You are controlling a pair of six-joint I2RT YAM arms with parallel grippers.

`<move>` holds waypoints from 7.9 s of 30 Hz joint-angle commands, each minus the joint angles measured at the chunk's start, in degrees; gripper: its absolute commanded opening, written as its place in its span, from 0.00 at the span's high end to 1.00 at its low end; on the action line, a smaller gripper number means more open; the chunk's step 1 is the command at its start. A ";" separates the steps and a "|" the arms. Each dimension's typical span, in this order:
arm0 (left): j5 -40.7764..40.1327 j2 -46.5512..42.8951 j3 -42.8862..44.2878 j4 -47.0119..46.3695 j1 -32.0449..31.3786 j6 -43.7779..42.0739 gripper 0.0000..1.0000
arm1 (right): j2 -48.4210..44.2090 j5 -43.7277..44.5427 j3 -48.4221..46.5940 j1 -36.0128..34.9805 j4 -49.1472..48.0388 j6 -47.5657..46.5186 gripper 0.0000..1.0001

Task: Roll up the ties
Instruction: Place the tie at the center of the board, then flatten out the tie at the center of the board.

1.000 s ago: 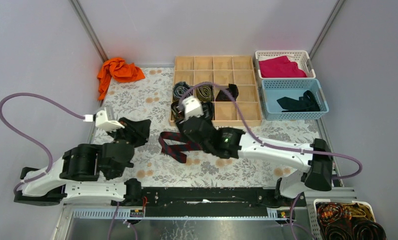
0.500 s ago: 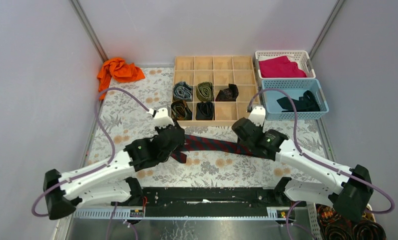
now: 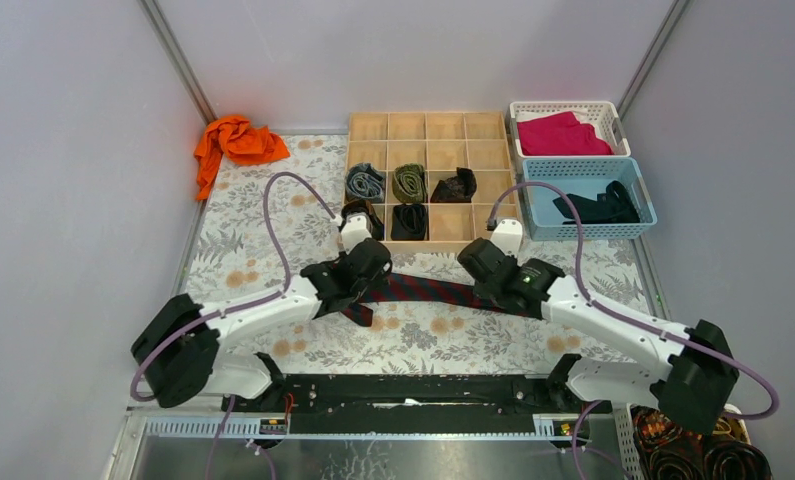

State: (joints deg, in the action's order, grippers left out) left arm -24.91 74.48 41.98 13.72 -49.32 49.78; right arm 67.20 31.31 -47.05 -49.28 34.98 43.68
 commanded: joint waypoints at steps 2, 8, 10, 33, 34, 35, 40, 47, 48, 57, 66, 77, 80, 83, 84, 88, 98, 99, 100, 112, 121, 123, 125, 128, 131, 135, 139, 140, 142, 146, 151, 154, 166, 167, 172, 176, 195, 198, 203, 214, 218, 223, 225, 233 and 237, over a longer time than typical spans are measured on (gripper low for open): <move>2.80 6.69 -0.63 -6.84 2.61 0.02 0.79 | -6.66 0.16 0.90 0.38 -2.43 -1.40 0.90; 3.85 16.10 2.84 -7.88 5.29 0.07 0.83 | -10.12 0.33 0.70 0.41 -2.46 -3.62 1.00; 4.48 18.43 3.79 -7.64 6.18 0.38 0.83 | -10.94 0.56 0.29 0.36 -2.14 -4.03 1.00; 3.04 -5.30 -15.18 6.33 18.11 5.49 0.83 | 2.51 -3.19 3.18 2.31 -7.61 -3.35 0.67; 3.36 -5.84 -15.69 6.28 18.39 5.29 0.83 | 4.09 -3.60 3.33 2.43 -8.19 -3.18 0.67; 3.76 -6.10 -15.84 6.20 18.46 5.02 0.83 | 5.56 -3.97 3.36 2.57 -8.70 -3.00 0.67; 5.04 -5.33 -15.88 4.57 18.59 4.10 0.84 | 11.79 -5.03 3.36 2.78 -10.62 -1.85 0.66; 6.01 -6.06 -16.27 2.89 18.56 3.17 0.85 | 15.77 -6.78 4.62 5.91 -13.50 -1.61 0.56; 6.05 -6.38 -16.43 2.74 18.56 3.04 0.85 | 16.02 -7.36 5.11 6.60 -14.24 -1.65 0.52; 6.47 -6.91 -17.10 1.62 18.74 2.52 0.85 | 18.34 -13.49 6.71 8.67 -18.89 -2.09 0.55; 7.48 -6.84 -17.28 0.89 18.84 2.21 0.87 | 19.04 -13.92 6.24 8.67 -19.27 -1.81 0.79; 7.98 -6.89 -17.26 0.14 18.84 1.58 0.88 | 19.06 -11.39 4.59 8.67 -17.15 -1.82 0.58; 8.26 -6.81 -17.45 -0.23 18.91 1.55 0.88 | 19.10 -10.39 3.20 8.62 -16.27 -2.46 0.57; 8.46 -6.90 -17.69 -0.54 18.90 1.48 0.88 | 18.75 -9.80 2.03 8.67 -14.89 -2.54 0.56; 8.55 -6.89 -17.76 -0.68 18.90 1.46 0.88 | 18.32 -9.39 1.87 8.62 -14.45 -2.48 0.56; 8.71 -6.47 -17.89 -1.14 18.88 1.37 0.89 | 16.18 -9.18 1.92 8.67 -14.93 -2.98 0.55; 9.23 -6.38 -18.25 -1.78 18.90 1.11 0.89 | 21.69 -9.23 -1.39 8.67 -16.39 -4.10 0.57; 9.24 -6.41 -18.32 -1.76 18.89 1.04 0.89 | 22.19 -9.25 -1.72 8.67 -16.29 -4.19 0.57; 9.21 -6.49 -18.31 -1.72 18.91 0.98 0.89 | 22.69 -9.33 -2.14 8.67 -16.05 -4.26 0.58; 9.49 -6.36 -18.38 -2.20 18.91 0.73 0.90 | 23.55 -8.28 -2.35 8.66 -15.54 -3.06 1.00; 9.51 -6.45 -18.24 -2.24 18.96 0.50 0.90 | 16.85 2.37 -2.85 11.21 -4.56 -3.21 1.00; 9.48 -6.51 -18.25 -2.20 18.91 0.49 0.90 | 15.01 3.62 -2.43 12.91 -3.09 -3.81 1.00; 9.52 -6.51 -18.17 -2.21 18.91 0.41 0.90 | 13.81 3.91 -1.91 15.26 -2.16 -5.00 1.00; 9.52 -6.55 -18.11 -2.20 18.91 0.32 0.91 | 12.57 3.33 -0.68 19.31 -1.26 -6.63 1.00; 9.38 -6.32 -17.94 -2.25 18.91 0.10 0.91 | 11.64 2.71 0.91 22.54 -1.15 -8.02 1.00; 9.51 -5.70 -17.68 -2.52 18.91 -0.08 0.91 | 11.41 -0.11 2.40 24.04 -2.54 -9.96 1.00; 9.60 -5.14 -17.33 -2.60 18.92 -0.21 0.91 | 12.65 -3.75 2.15 24.05 -3.23 -10.58 0.67; 9.55 -5.08 -17.24 -2.47 18.97 -0.25 0.92 | 12.44 -4.01 2.07 24.05 -3.17 -10.57 0.60; 9.52 -5.32 -16.91 -2.06 18.91 -0.36 0.92 | 11.31 -4.61 1.89 24.06 -3.33 -10.70 0.53; 8.80 -8.63 -14.50 1.68 18.91 -0.47 0.93 | 6.23 -6.52 0.44 23.83 -2.47 -11.80 0.48; 6.27 -16.89 -6.86 11.48 18.91 -1.21 0.91 | -4.03 -11.10 -0.06 18.46 -4.20 -13.67 0.48; 3.28 -21.93 -1.33 19.33 18.96 -1.33 0.88 | -5.83 -15.01 -1.18 14.62 -4.22 -14.13 0.48; -5.58 -36.43 17.79 36.67 18.91 -2.81 0.80 | 12.63 -24.49 -6.78 -6.08 -13.24 -17.41 0.58; -5.25 -36.61 17.23 36.91 18.91 -2.46 0.81 | 16.12 -24.37 -7.56 -6.36 -14.20 -17.63 0.61; -3.05 -37.64 11.71 34.05 18.91 -1.79 0.81 | 26.57 -23.18 -14.20 -7.25 -16.03 -18.10 0.64; -2.57 -37.73 9.79 32.90 18.91 -1.80 0.81 | 32.71 -23.24 -21.66 -9.32 -15.92 -19.29 0.75; -4.72 -40.03 10.22 33.53 18.93 -3.64 0.81 | 59.82 -20.83 -49.71 -14.33 -11.04 -19.59 1.00; -4.12 -40.20 9.72 32.90 18.91 -3.89 0.81 | 59.42 -20.24 -48.48 -14.35 -12.08 -18.97 1.00; -3.64 -40.40 9.12 32.33 18.91 -4.06 0.81 | 54.51 -22.00 -44.54 -14.88 -15.02 -19.05 1.00; -2.56 -39.93 7.88 30.83 18.92 -4.42 0.81 | 59.44 -19.36 -49.66 -14.88 -11.90 -19.97 1.00; -2.71 -39.92 7.62 30.60 18.91 -4.60 0.81 | 60.49 -18.66 -48.19 -14.80 -11.56 -19.55 1.00; -2.35 -39.80 7.48 30.09 18.91 -4.73 0.81 | 59.31 -16.53 -43.08 -14.43 -8.14 -18.93 1.00; -2.22 -39.71 7.61 29.99 18.91 -4.78 0.81 | 57.57 -15.09 -39.45 -14.27 -6.81 -18.65 1.00; -0.55 -39.54 7.64 29.48 18.91 -4.65 0.81 | 46.08 -10.10 -22.43 -10.68 -0.57 -16.44 1.00; 1.17 -39.14 7.27 29.08 18.91 -4.17 0.82 | 41.19 -8.92 -16.67 -6.63 2.41 -16.99 0.98</move>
State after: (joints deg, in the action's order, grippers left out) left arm -25.89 35.03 50.00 45.78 -30.70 46.44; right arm 109.27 19.46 -70.11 -59.99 24.67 26.63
